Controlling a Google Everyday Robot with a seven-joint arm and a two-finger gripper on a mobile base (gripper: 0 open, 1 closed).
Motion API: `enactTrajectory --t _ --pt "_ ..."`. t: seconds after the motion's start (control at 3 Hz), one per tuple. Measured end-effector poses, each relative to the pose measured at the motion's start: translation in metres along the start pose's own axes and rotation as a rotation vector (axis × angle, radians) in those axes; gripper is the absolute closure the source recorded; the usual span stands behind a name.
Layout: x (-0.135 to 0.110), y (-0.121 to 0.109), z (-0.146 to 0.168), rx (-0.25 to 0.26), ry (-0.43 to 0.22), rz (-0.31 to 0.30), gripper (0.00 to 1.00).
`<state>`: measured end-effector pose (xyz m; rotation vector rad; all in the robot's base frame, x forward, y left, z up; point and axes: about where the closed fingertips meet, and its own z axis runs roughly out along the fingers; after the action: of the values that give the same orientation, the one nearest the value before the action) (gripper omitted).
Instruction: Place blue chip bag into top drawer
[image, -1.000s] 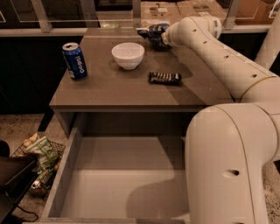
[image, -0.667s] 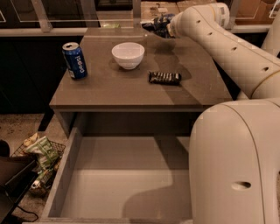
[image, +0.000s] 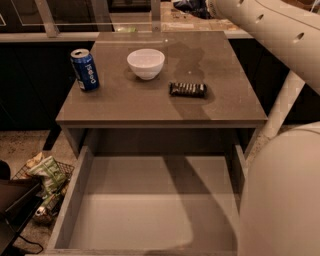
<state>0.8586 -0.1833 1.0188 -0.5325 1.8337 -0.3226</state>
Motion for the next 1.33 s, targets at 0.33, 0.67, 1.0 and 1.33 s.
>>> enactTrajectory --t 0.33,0.67,1.0,1.33 --pt "-0.011 -0.013 -0.058 0.042 0.006 -0.017 1.00" --pt "-0.010 -0.025 -0.118 0.089 0.000 -0.013 1.00" --pt "-0.002 -0.034 -0.165 0.130 -0.009 0.006 1.00" --pt "0.015 -0.040 -0.211 0.140 -0.028 0.038 1.00"
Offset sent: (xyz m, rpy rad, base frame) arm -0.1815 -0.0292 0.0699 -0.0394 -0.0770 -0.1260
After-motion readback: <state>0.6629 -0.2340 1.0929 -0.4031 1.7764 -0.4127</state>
